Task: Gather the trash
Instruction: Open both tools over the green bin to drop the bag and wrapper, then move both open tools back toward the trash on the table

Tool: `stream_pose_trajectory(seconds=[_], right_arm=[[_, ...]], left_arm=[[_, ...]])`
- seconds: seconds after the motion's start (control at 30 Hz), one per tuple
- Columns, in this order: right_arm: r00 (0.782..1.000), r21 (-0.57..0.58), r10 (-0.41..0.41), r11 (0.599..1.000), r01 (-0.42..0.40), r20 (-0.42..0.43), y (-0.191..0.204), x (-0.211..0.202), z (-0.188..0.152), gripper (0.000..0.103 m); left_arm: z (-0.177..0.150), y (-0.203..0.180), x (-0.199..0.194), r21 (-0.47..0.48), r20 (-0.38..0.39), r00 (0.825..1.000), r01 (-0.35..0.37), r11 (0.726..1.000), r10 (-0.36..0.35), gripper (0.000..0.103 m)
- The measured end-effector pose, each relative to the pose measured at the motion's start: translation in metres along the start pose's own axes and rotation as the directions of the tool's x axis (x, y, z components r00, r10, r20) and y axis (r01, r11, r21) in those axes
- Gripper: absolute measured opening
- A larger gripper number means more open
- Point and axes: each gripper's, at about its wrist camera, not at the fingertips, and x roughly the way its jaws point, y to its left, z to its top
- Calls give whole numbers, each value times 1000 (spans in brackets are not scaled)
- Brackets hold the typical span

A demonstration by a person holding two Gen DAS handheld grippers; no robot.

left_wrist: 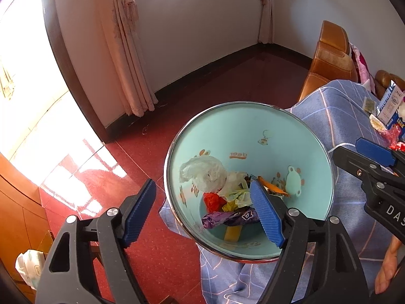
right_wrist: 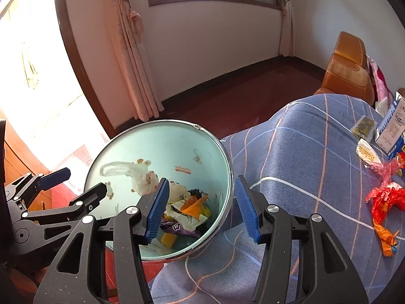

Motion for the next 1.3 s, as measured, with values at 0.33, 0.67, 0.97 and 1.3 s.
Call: stream_pose_trajectory(seconds=[0.33,0.67,0.97,1.3], right_arm=[[999,25,-28,999,27,34,-12,-30,-8,70],[998,58,-48,997,45,47,-23,-49,-21,85],[995,74,-73,995,68,64,-35,-70,-39,86],[989,112,-125,987,116,81,-59,-98,-61,86]], left_arm=[[-13,-3,-16,-32,6,999,-42,999,42,87],[-26,-10,-34,-37,10,999,-43,998,44,89],[-32,-28,-57,-4,41,999,-32,999,33,91],[-44,-57,-73,51,55,998,5,999,-7,92]])
